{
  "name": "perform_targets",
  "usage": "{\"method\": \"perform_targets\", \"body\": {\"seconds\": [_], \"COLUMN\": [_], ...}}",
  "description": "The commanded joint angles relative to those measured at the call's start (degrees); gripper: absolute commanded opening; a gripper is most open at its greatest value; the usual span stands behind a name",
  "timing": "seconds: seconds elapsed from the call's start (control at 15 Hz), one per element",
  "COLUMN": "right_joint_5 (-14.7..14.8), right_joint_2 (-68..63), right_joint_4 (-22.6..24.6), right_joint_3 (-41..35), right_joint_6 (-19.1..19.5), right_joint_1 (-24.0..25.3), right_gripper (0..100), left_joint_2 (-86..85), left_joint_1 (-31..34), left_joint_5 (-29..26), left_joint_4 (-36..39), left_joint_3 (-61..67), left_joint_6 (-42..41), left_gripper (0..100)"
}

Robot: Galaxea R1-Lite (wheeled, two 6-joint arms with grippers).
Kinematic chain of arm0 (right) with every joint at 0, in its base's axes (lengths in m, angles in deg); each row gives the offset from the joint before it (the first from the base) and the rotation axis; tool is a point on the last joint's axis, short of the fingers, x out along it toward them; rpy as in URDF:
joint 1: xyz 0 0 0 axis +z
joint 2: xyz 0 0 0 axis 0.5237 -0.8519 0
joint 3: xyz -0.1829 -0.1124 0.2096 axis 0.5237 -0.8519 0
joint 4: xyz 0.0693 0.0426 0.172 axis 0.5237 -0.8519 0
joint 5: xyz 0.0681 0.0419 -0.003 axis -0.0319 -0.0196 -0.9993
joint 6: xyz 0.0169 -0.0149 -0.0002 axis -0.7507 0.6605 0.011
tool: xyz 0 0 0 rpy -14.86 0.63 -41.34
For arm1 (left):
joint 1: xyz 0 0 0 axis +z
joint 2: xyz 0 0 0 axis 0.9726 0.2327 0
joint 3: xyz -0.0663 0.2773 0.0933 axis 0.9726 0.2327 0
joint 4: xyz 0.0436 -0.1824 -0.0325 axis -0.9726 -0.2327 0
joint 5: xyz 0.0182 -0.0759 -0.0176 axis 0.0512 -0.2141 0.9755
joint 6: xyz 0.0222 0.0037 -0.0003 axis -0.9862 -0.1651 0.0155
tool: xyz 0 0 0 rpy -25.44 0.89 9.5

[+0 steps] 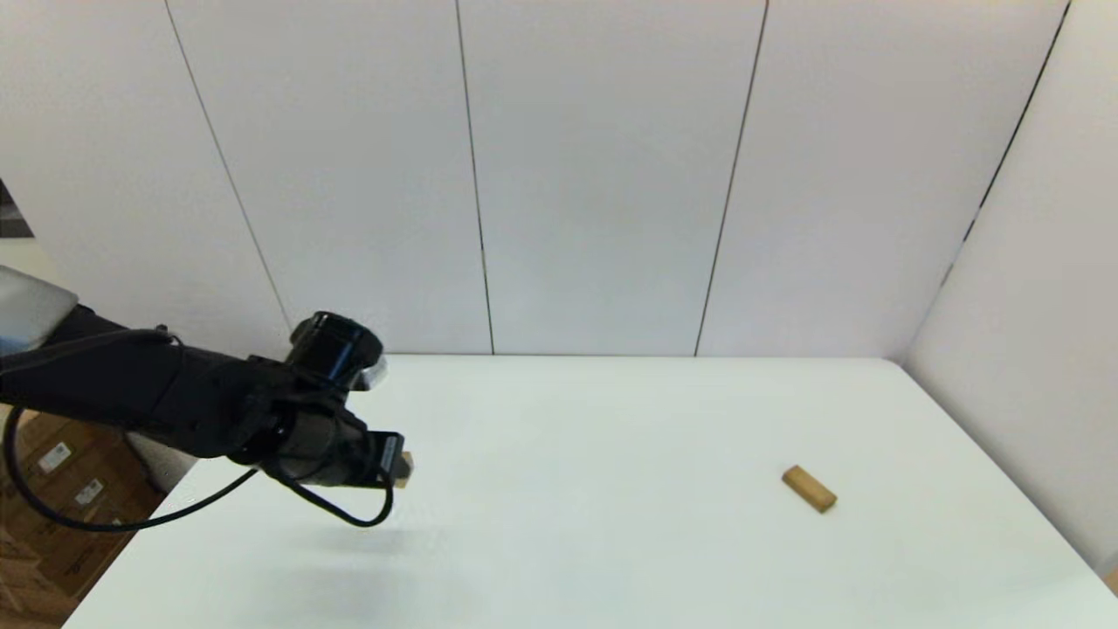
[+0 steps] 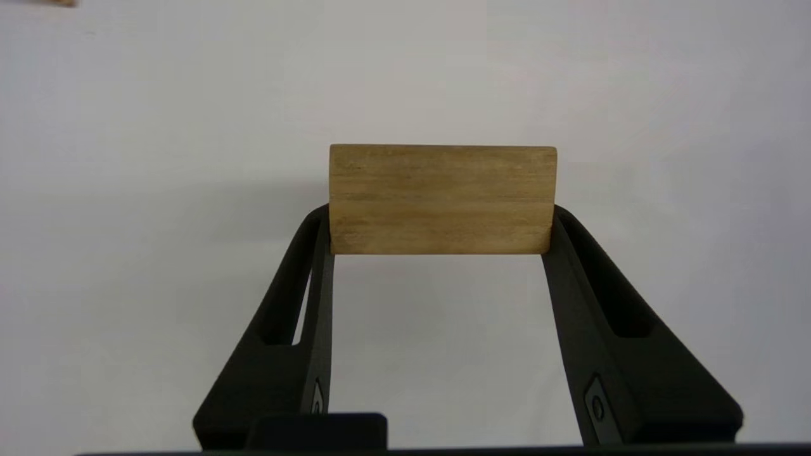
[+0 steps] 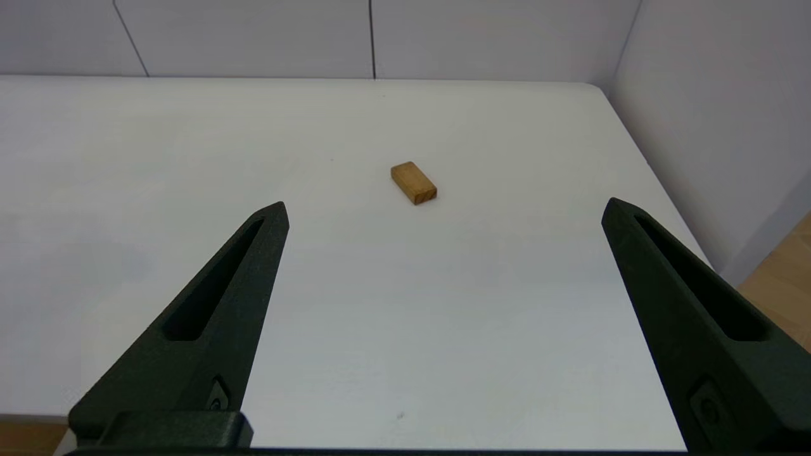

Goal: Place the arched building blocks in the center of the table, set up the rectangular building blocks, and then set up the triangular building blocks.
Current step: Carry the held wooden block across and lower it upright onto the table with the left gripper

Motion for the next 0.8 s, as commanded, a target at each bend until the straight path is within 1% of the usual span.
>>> {"method": "perform_targets", "body": {"seconds": [0.07,0.13,0.33,0.47,0.53,0.6,0.8], "right_joint_5": [0.0,0.0,0.0,0.0,0.0,0.0,0.0], "right_joint_2": [-0.1,-0.1,-0.1,-0.1,-0.1,-0.1,-0.1], "right_joint_4": [0.0,0.0,0.0,0.0,0.0,0.0,0.0], "right_joint_3": [0.0,0.0,0.0,0.0,0.0,0.0,0.0], "right_joint_6": [0.0,0.0,0.0,0.0,0.0,0.0,0.0], "right_joint_1": [0.0,0.0,0.0,0.0,0.0,0.0,0.0], "right_gripper": [100,100,100,100,100,100,100], "left_joint_2": [0.3,3.7,10.2,13.3,15.9,17.7,20.9], "left_joint_1": [-17.6,-20.9,-25.4,-27.0,-28.2,-28.9,-29.4], "left_joint_5": [5.8,5.8,5.7,4.8,2.9,2.0,1.2], "left_joint_4": [-12.7,-15.7,-16.4,-16.2,-16.2,-16.2,-15.1], "left_joint_3": [-11.5,-15.1,-20.9,-21.7,-22.8,-23.3,-23.9], "left_joint_6": [16.6,19.9,24.8,26.4,30.0,31.8,32.0], "left_gripper": [0,0,0,0,0,0,0]}}
